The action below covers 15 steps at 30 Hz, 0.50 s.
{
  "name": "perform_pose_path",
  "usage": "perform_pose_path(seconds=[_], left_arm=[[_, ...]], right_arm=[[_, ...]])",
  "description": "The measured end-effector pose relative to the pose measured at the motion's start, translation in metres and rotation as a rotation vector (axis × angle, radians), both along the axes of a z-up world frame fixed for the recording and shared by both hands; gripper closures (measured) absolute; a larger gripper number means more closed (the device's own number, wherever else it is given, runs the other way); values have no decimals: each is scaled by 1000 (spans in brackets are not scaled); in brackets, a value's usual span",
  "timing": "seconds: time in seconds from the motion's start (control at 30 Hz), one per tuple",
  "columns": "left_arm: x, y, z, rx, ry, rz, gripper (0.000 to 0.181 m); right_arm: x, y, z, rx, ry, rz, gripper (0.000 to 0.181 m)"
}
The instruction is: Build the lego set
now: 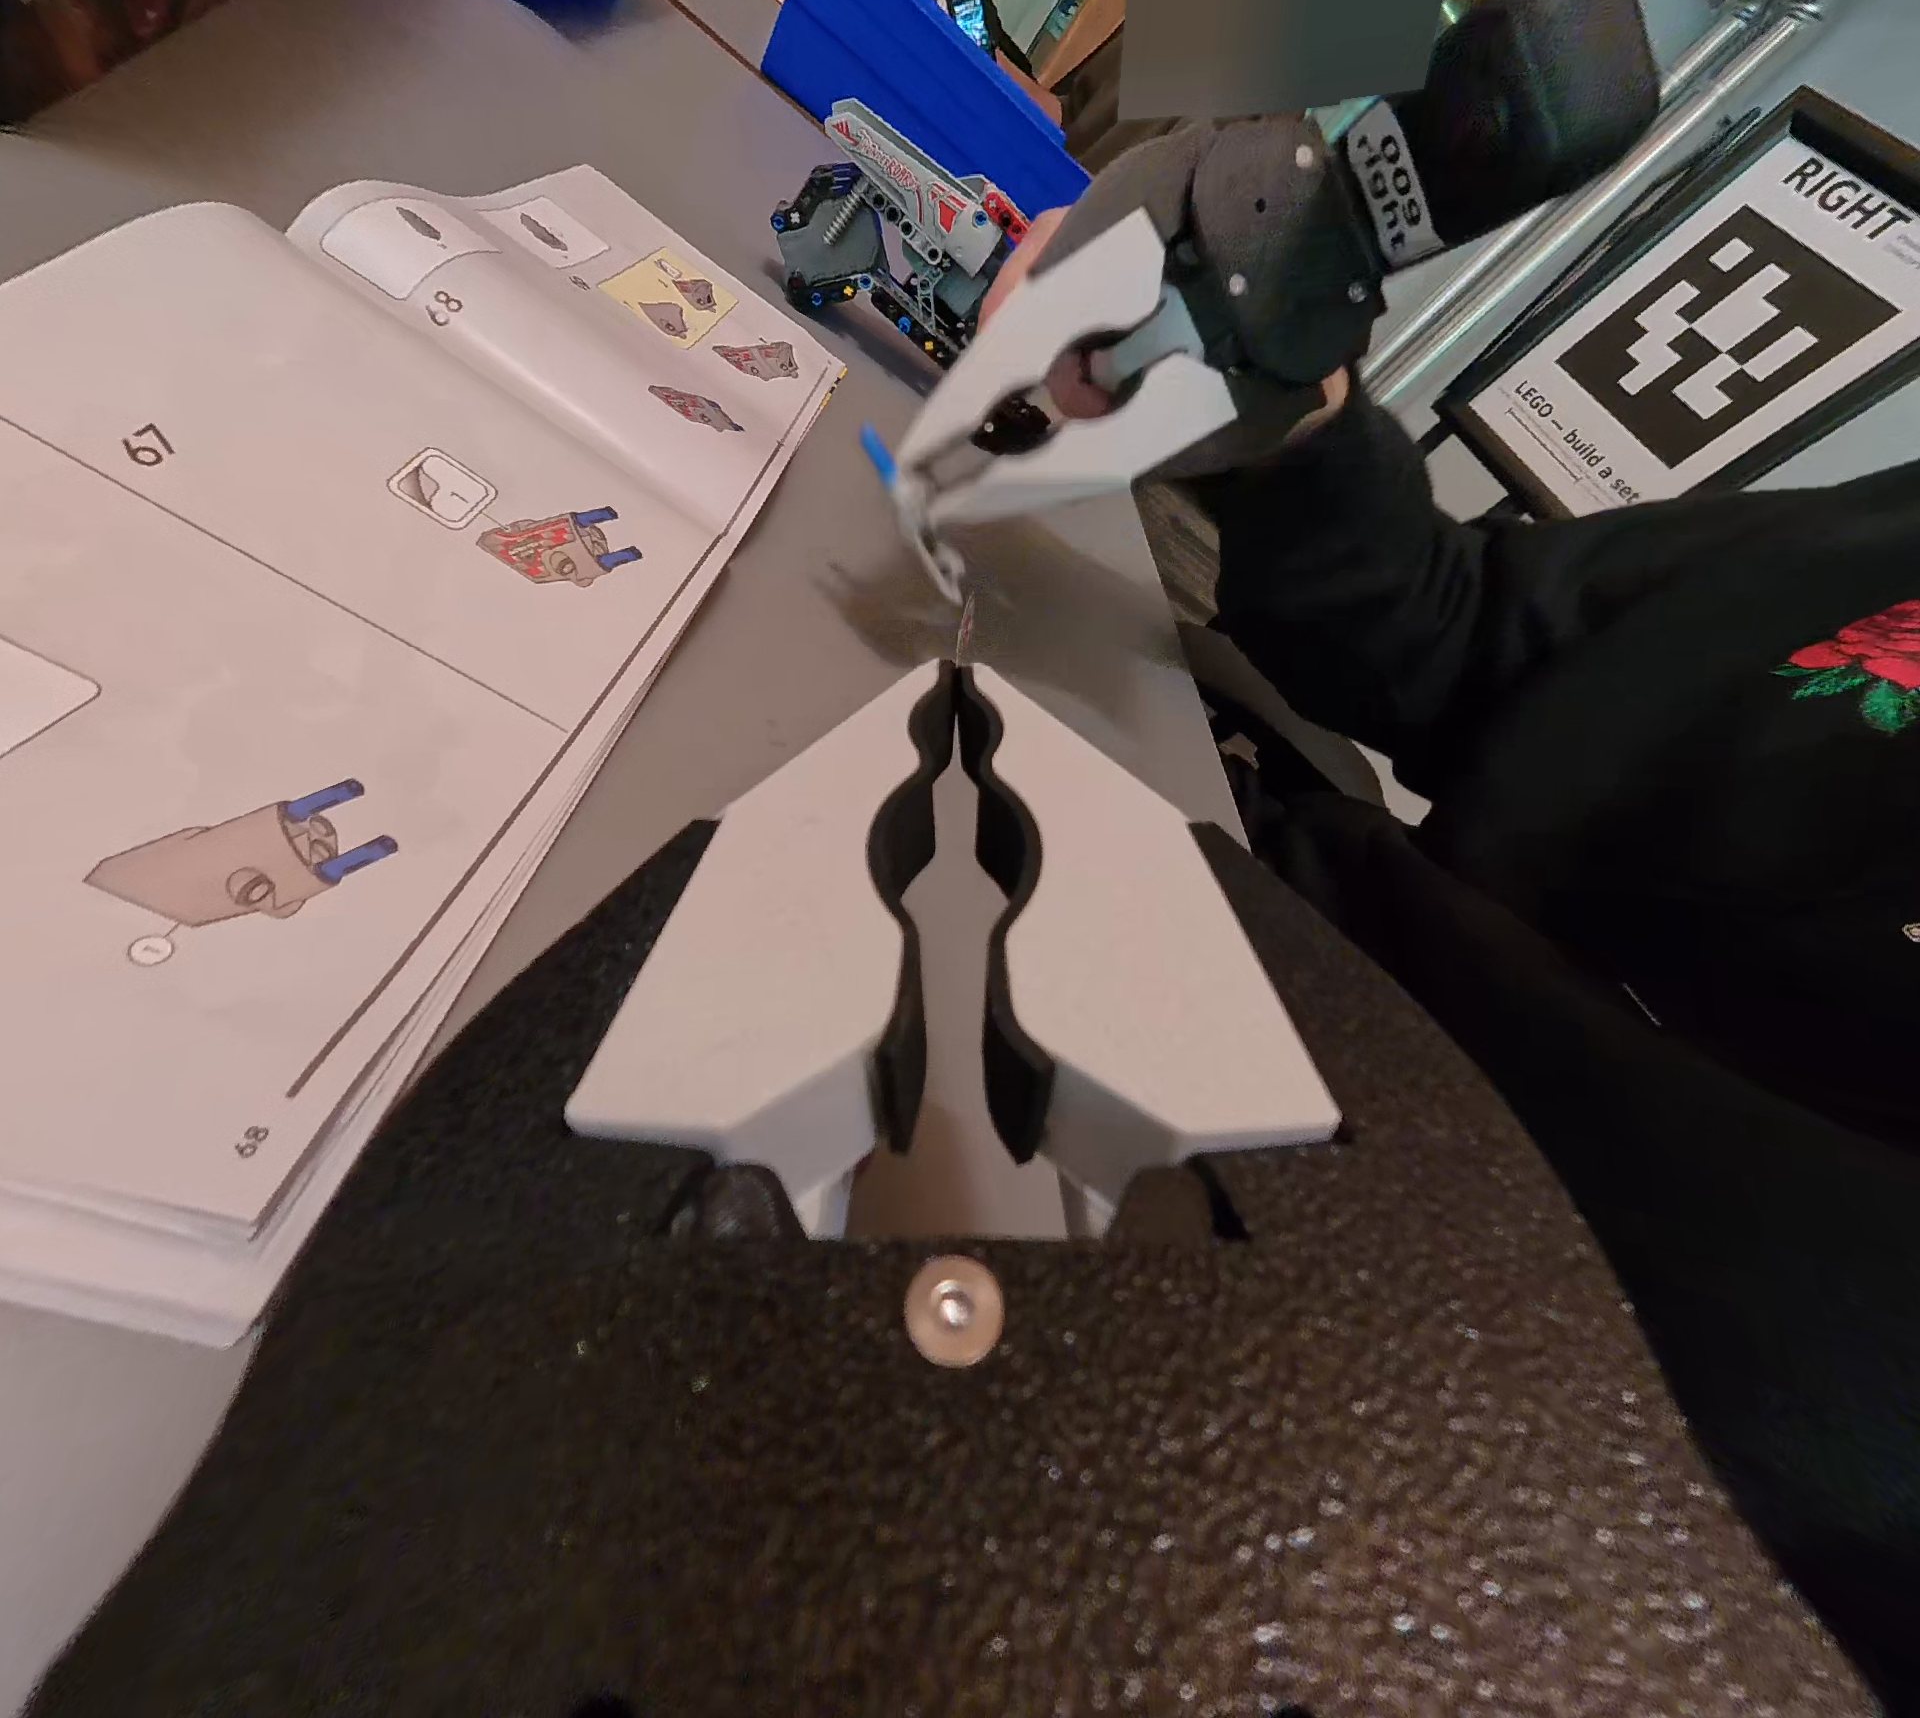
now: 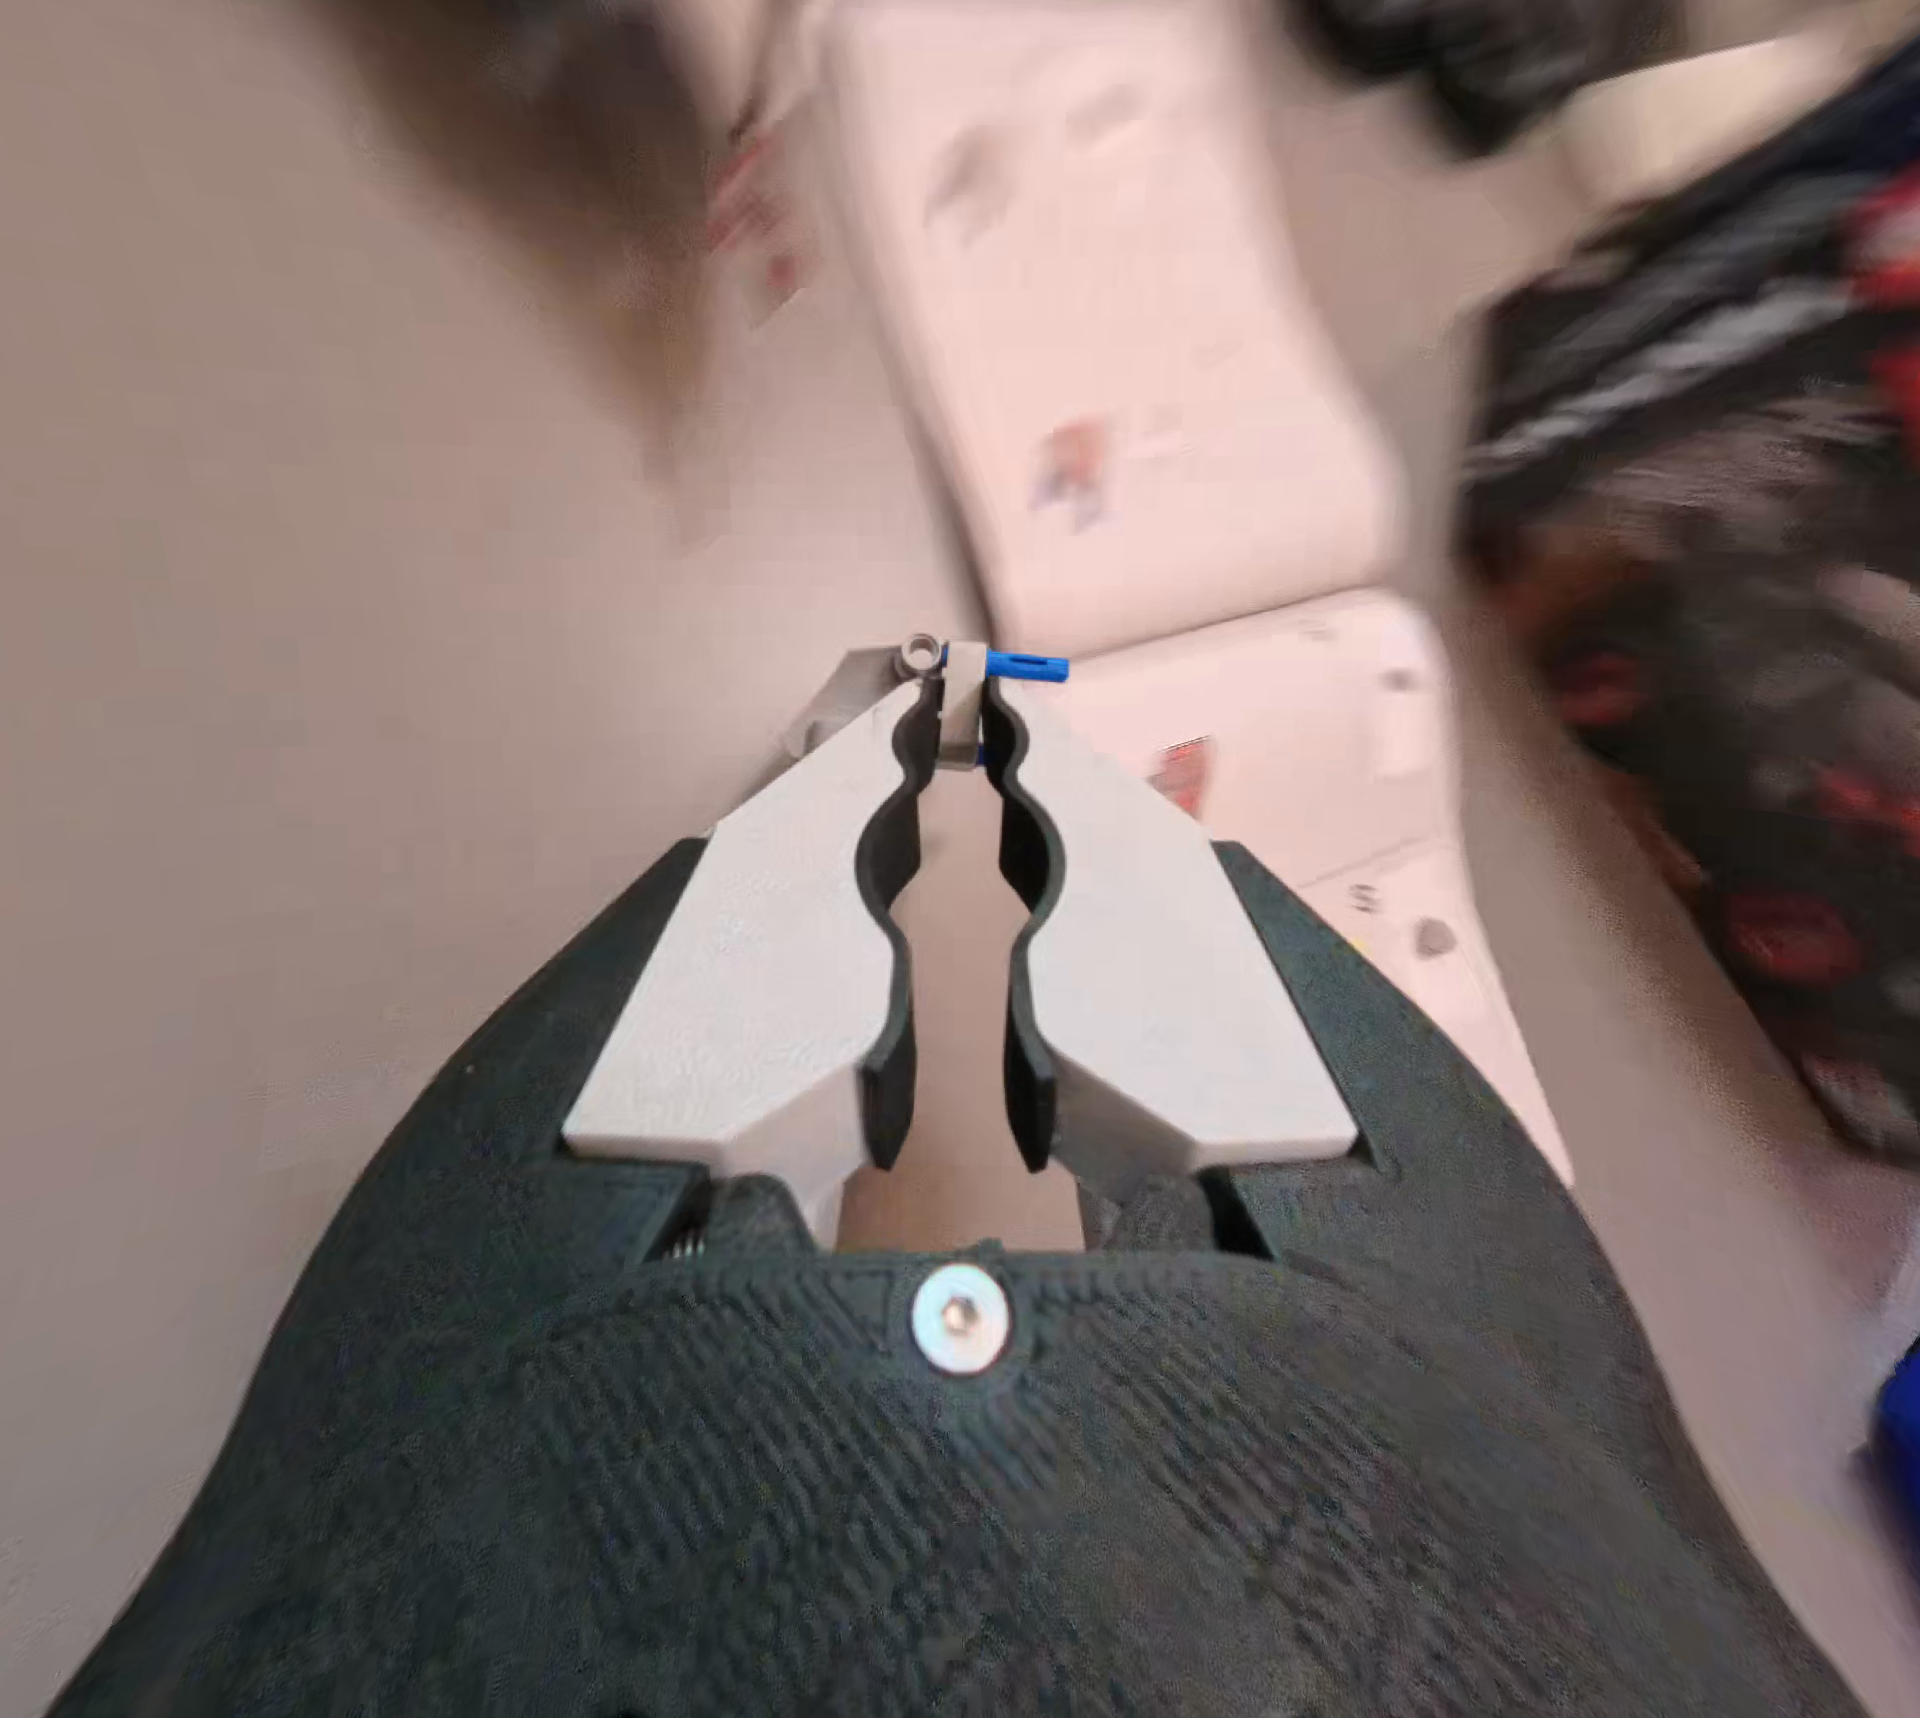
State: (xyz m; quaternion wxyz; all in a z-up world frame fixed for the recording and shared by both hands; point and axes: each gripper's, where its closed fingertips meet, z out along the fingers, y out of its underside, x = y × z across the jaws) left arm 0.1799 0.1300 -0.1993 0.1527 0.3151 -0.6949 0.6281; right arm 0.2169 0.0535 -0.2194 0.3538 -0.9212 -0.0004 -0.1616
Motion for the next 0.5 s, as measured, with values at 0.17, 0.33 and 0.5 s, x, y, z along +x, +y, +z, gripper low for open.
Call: perform_pose_path(seconds=[0.17,0.33,0.5], left_arm=[[1,1,-1,5,-1,6,181],[-1,-5,-7,22,9,-16,181],[0,-2,-6,13,10,-5,181]], right_arm=[[3,-9,7,416,-105,-304,175],[-25,-23,-16,179,-163,-318,175],[-45,-45,-25,103,-100,-351,168]])
